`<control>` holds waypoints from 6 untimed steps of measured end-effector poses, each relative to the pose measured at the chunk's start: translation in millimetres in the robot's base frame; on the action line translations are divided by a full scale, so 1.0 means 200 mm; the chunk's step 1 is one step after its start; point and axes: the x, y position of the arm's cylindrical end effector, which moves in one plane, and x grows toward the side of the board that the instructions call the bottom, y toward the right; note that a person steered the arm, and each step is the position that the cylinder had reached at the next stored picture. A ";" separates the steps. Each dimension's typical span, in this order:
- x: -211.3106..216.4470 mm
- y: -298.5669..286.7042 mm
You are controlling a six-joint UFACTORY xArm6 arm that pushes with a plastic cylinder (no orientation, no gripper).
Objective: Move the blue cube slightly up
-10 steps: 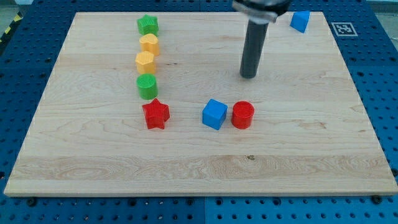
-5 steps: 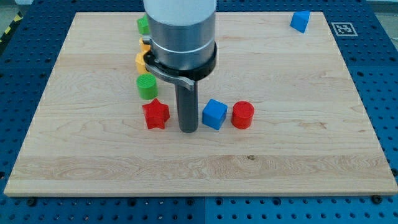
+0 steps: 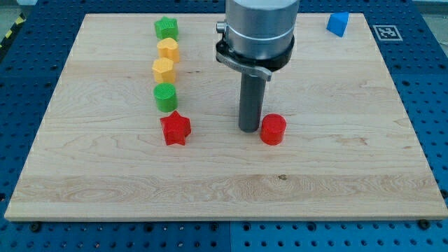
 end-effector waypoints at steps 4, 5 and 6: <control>-0.51 -0.03; -0.67 -0.03; -0.80 0.01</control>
